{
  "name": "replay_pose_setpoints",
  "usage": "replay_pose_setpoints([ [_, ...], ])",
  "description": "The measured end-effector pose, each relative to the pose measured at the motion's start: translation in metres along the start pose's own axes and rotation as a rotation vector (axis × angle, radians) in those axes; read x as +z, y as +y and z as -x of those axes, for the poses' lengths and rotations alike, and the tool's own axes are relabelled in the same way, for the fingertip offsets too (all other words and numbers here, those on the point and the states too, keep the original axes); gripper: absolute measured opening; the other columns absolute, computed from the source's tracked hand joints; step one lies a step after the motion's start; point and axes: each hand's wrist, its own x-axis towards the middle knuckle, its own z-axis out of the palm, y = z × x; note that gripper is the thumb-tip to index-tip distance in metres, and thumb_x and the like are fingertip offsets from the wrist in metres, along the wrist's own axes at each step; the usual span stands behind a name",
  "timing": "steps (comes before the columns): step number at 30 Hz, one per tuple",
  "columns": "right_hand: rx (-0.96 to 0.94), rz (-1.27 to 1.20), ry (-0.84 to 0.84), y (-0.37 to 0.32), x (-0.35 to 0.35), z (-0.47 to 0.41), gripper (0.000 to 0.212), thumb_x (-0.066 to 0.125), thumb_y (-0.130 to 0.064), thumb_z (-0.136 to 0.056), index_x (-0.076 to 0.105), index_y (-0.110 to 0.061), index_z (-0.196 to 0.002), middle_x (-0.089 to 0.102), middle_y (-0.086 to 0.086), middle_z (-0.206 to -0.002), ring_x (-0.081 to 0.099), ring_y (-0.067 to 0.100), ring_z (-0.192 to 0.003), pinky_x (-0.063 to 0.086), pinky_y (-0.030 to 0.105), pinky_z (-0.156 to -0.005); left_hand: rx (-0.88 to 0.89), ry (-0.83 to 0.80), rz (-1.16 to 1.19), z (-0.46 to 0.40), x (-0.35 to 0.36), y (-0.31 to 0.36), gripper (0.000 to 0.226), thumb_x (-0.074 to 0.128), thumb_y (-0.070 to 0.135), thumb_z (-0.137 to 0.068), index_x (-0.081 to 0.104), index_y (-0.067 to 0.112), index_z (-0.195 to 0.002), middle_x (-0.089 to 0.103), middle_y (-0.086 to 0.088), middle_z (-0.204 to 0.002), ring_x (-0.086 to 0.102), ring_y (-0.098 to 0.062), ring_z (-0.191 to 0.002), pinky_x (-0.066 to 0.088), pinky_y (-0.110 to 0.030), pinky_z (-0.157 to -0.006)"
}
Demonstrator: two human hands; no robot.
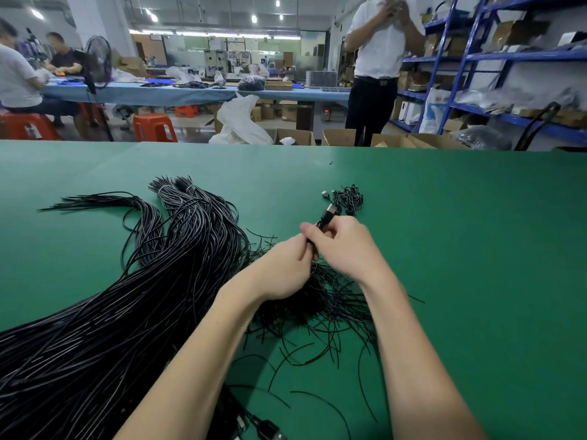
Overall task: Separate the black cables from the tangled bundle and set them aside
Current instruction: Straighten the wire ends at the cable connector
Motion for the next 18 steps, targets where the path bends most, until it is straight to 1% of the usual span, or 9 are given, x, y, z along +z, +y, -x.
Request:
replay_pose_setpoints([
  [1,-0.002,0.025,0.007,0.001,0.002,0.000,0.044,0.064,-0.039,-0.097,0.053,-0.014,-0.063,0.046,-0.013,-0.039,0.045,0.003,-0.044,0.035,0.016,-0.047,0.007,0.010,-0.057,0.000,0.002,0.000,0.032,0.028,0.021,-0.109,0.054,0.006,-0.120,0.067,-0.009,-0.104,0.063,-0.022,-0.095,0.050,-0.035,-0.089],
  [2,-0.003,0.044,0.011,0.002,0.003,-0.001,0.043,0.063,-0.036,-0.098,0.051,-0.014,-0.063,0.046,-0.012,-0.042,0.045,0.004,-0.045,0.035,0.016,-0.047,0.006,0.011,-0.077,0.000,0.004,-0.001,0.032,0.028,0.020,-0.109,0.054,0.005,-0.120,0.066,-0.011,-0.107,0.061,-0.027,-0.097,0.048,-0.037,-0.091],
  [4,0.004,0.037,0.004,0.005,0.000,-0.002,0.040,0.061,-0.033,-0.100,0.056,-0.012,-0.066,0.052,-0.008,-0.050,0.045,0.005,-0.048,0.035,0.017,-0.047,-0.013,-0.025,0.071,0.001,0.006,0.000,0.030,0.028,0.020,-0.109,0.055,0.007,-0.106,0.060,-0.004,-0.090,0.054,-0.021,-0.079,0.048,-0.035,-0.077],
  [6,0.023,-0.062,-0.024,0.010,-0.003,-0.002,0.038,0.061,-0.031,-0.100,0.059,-0.013,-0.067,0.055,-0.007,-0.051,0.045,0.003,-0.042,0.033,0.018,-0.048,-0.100,-0.093,0.459,0.000,0.008,-0.001,0.031,0.028,0.018,-0.109,0.053,0.012,-0.091,0.044,0.004,-0.074,0.039,-0.013,-0.062,0.039,-0.027,-0.058],
  [7,0.035,-0.116,-0.041,0.012,-0.003,-0.001,0.036,0.061,-0.030,-0.101,0.059,-0.015,-0.068,0.056,-0.007,-0.051,0.045,0.001,-0.040,0.035,0.021,-0.051,-0.159,-0.120,0.644,0.000,0.007,-0.002,0.032,0.029,0.018,-0.110,0.054,0.012,-0.091,0.041,0.005,-0.072,0.036,-0.010,-0.060,0.036,-0.022,-0.054],
  [10,0.025,-0.212,-0.069,0.014,-0.001,0.001,0.031,0.061,-0.029,-0.101,0.060,-0.018,-0.072,0.060,-0.007,-0.057,0.047,0.000,-0.042,0.038,0.026,-0.058,-0.334,-0.221,1.100,-0.001,0.002,-0.007,0.029,0.034,0.017,-0.109,0.056,0.009,-0.092,0.044,0.005,-0.069,0.038,-0.006,-0.057,0.036,-0.016,-0.049],
  [12,-0.009,-0.264,-0.065,0.012,0.000,0.001,0.028,0.061,-0.028,-0.101,0.063,-0.019,-0.074,0.061,-0.008,-0.060,0.047,0.001,-0.046,0.040,0.024,-0.058,-0.432,-0.342,1.379,0.000,-0.007,-0.008,0.018,0.042,0.016,-0.103,0.055,0.009,-0.092,0.046,0.003,-0.070,0.041,-0.006,-0.058,0.040,-0.015,-0.051],
  [15,-0.022,-0.393,-0.059,0.013,-0.001,0.000,0.024,0.062,-0.027,-0.101,0.066,-0.018,-0.080,0.061,-0.006,-0.064,0.050,0.003,-0.053,0.041,0.016,-0.053,-0.437,-0.437,1.521,0.002,-0.014,-0.009,0.012,0.051,0.016,-0.094,0.060,0.008,-0.093,0.058,0.000,-0.077,0.056,-0.007,-0.066,0.050,-0.019,-0.060],
  [18,0.029,-0.527,-0.060,0.016,0.002,0.000,0.020,0.063,-0.027,-0.101,0.068,-0.019,-0.085,0.063,-0.012,-0.061,0.055,-0.001,-0.055,0.043,0.012,-0.051,-0.443,-0.383,1.499,0.003,-0.014,-0.009,0.016,0.055,0.015,-0.092,0.066,0.003,-0.095,0.059,0.001,-0.073,0.059,-0.006,-0.060,0.052,-0.020,-0.059],
])
